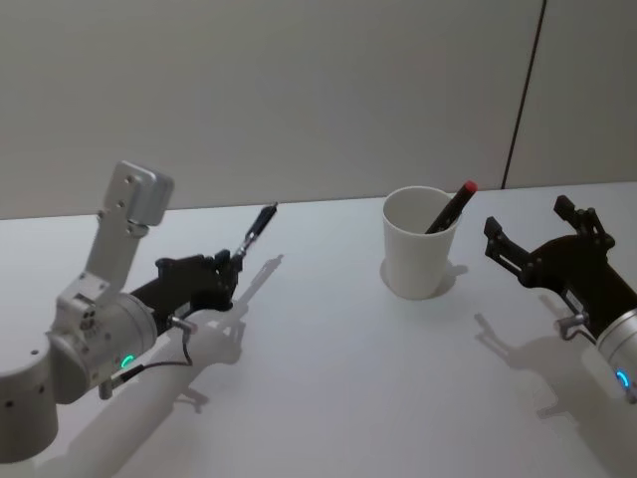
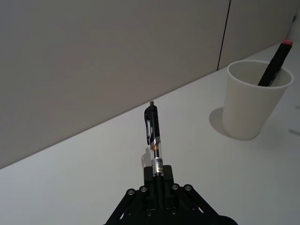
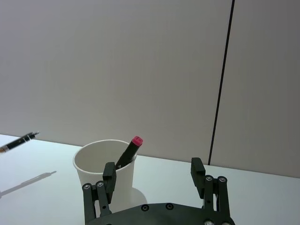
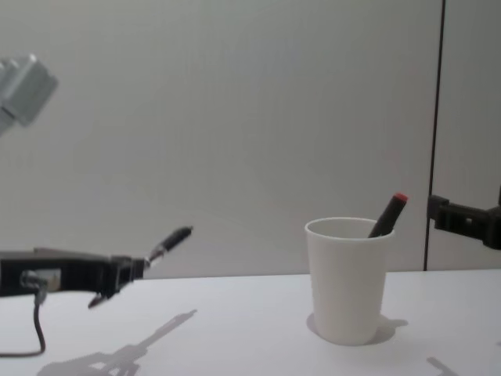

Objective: Place the pen into the pen holder.

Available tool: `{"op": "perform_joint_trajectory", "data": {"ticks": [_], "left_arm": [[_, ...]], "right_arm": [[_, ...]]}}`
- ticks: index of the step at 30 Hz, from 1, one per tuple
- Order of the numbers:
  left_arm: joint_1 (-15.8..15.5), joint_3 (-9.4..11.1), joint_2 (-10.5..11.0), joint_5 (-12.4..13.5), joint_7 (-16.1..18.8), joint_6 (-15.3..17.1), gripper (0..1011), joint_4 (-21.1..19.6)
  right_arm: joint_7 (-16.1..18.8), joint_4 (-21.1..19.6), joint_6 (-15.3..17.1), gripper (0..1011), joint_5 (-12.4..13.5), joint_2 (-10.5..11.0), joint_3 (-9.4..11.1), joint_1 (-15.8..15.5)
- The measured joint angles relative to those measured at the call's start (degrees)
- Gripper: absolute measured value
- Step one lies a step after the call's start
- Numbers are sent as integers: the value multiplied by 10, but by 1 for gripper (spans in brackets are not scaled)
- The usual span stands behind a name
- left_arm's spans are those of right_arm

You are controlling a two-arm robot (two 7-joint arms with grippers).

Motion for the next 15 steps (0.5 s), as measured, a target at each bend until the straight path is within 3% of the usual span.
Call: {"op": "perform_joint_trajectory", "data": {"ticks": [15], "left_arm": [[29,-20,20,-38,1,-120,116,-41]], "right_arm": [[0,0,0,1002,0,0,0,0]]}}
